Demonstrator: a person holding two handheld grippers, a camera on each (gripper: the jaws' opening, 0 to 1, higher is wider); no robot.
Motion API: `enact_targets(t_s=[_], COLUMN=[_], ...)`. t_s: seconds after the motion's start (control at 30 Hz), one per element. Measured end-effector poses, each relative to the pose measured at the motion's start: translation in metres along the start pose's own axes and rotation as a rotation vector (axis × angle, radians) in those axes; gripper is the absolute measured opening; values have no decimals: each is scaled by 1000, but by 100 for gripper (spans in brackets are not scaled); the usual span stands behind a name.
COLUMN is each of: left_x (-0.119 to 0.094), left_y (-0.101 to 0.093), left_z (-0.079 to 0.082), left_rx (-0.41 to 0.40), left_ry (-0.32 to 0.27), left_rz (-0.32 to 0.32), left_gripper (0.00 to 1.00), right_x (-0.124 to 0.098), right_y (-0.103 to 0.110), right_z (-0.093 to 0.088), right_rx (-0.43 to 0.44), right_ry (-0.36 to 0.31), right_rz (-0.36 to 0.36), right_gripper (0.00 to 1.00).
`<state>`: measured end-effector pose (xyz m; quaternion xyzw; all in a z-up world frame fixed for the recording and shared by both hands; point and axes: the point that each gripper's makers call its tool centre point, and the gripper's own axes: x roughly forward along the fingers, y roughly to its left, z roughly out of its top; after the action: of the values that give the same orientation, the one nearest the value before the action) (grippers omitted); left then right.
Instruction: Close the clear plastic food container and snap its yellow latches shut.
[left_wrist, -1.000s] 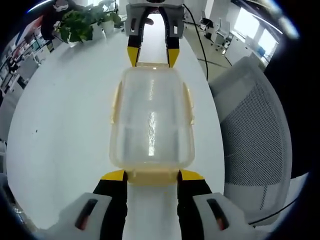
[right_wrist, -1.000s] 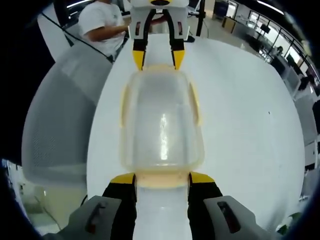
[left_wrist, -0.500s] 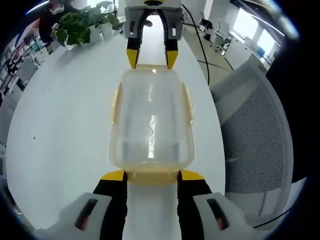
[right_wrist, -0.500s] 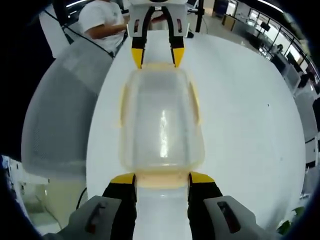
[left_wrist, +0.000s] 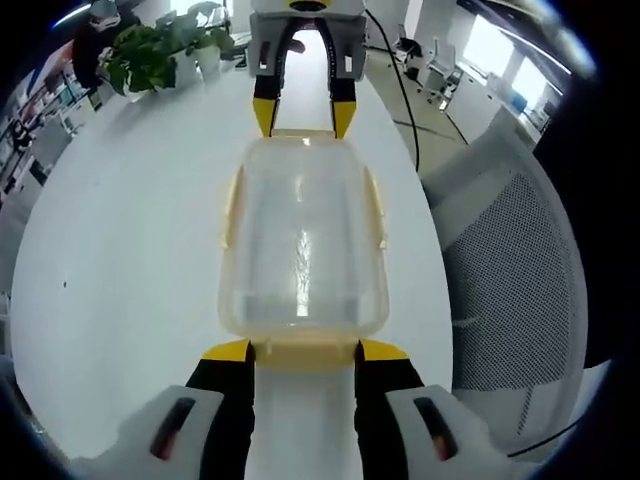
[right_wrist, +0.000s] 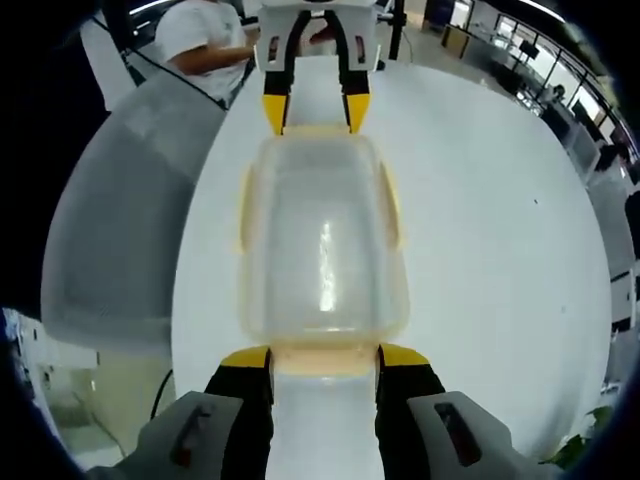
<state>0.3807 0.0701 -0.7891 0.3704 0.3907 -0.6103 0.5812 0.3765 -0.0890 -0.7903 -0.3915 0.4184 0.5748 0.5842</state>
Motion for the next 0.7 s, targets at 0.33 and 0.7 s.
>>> enact_targets(t_s=[0.33, 0.7], left_x=[4, 10], left_y=[-2, -2], left_z=[7, 13], left_rx=[0, -5], left_ry=[-4, -9], left_rz=[-1, -8], left_gripper=[38, 38], right_x=[-1, -2], right_y=[0, 1], right_z=[-9, -17], right_rx=[2, 7], right_ry=[19, 25], right_rz=[-4, -2], right_gripper=[38, 38])
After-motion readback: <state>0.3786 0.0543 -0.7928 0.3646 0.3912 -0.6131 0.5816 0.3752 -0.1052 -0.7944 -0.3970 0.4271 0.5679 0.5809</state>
